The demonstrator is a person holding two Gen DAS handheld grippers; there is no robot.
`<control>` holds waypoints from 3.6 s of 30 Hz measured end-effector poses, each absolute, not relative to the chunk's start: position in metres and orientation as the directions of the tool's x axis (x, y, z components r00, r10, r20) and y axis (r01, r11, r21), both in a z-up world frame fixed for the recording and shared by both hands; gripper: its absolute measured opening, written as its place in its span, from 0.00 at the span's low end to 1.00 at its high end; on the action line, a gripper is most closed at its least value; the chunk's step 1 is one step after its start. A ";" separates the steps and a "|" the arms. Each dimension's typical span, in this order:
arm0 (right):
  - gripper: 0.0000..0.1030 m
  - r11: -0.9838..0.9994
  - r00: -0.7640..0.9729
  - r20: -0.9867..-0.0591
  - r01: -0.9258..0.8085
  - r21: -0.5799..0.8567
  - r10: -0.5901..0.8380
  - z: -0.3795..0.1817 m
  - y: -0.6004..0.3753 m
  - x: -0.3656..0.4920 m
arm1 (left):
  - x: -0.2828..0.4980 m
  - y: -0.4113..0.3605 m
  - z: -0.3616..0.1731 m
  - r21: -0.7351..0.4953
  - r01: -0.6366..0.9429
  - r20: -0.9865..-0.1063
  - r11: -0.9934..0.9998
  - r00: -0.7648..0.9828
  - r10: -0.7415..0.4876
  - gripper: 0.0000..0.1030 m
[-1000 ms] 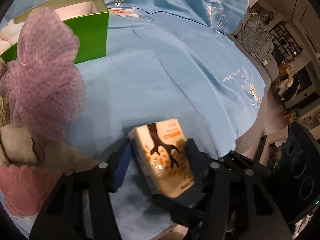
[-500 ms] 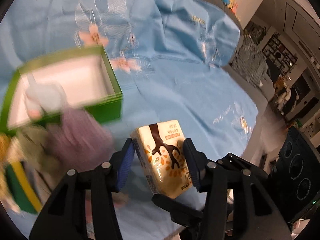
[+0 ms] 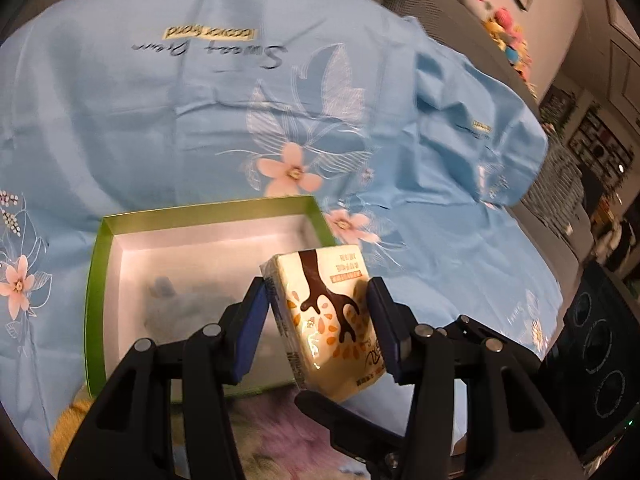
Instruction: Organize soft objects
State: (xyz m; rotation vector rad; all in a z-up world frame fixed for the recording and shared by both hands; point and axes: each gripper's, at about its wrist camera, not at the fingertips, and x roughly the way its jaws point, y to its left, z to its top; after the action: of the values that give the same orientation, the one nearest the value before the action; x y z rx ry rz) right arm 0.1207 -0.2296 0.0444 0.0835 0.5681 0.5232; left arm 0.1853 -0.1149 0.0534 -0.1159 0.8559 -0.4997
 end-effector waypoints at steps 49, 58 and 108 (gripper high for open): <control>0.81 0.917 0.740 -0.542 -0.324 0.231 0.398 0.028 -0.247 0.006 | 0.060 -0.064 0.057 -0.136 0.238 -0.684 0.962 0.680 -0.265 0.99; 0.81 0.930 0.719 -0.590 -0.287 0.228 0.367 0.006 -0.244 -0.009 | 0.032 -0.014 0.027 -0.209 0.182 -0.715 0.961 0.642 -0.277 0.99; 0.12 0.765 0.559 -0.627 -0.020 0.643 0.542 -0.084 -0.369 -0.016 | 0.049 -0.187 -0.060 -0.335 0.440 -0.821 0.834 0.298 -0.487 0.66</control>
State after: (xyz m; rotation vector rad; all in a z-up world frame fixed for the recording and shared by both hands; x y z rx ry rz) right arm -0.0160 -0.3686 -0.0835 0.6316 0.9289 0.3585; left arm 0.0491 -0.1872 -0.0603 -0.0488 1.1091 -0.6158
